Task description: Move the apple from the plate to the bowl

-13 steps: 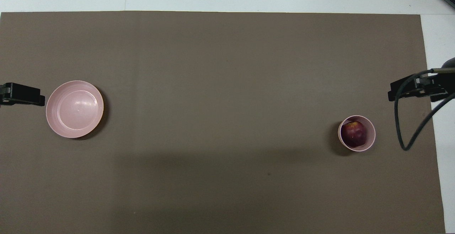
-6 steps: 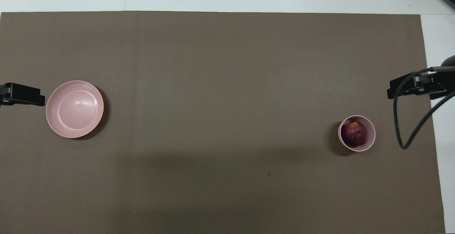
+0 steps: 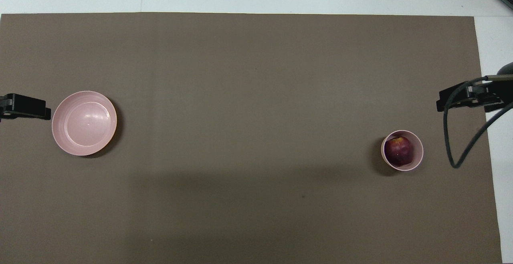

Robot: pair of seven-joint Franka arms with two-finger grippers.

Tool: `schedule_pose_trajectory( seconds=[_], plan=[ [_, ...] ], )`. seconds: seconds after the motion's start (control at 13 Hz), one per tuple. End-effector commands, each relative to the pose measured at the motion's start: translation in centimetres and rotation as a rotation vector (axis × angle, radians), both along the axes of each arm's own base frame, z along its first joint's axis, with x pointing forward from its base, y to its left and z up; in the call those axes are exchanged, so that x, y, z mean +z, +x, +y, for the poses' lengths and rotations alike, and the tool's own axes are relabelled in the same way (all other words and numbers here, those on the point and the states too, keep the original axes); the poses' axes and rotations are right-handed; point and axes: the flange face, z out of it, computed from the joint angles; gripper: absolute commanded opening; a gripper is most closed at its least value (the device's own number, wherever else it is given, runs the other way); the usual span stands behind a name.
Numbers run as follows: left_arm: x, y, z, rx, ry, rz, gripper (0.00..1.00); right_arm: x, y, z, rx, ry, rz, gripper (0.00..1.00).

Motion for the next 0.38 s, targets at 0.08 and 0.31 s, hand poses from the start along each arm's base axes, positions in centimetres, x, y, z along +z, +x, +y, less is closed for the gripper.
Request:
schedule_pose_trajectory(
  seconds=[0.08, 0.31],
  plan=[
    [0.0, -0.77, 0.02, 0.007, -0.011, -0.005, 1.0, -0.14, -0.17, 0.25, -0.008, -0.009, 0.001, 1.0],
    [-0.01, -0.79, 0.02, 0.007, -0.011, -0.003, 1.0, -0.42, -0.59, 0.29, -0.008, -0.011, 0.009, 1.0]
  ],
)
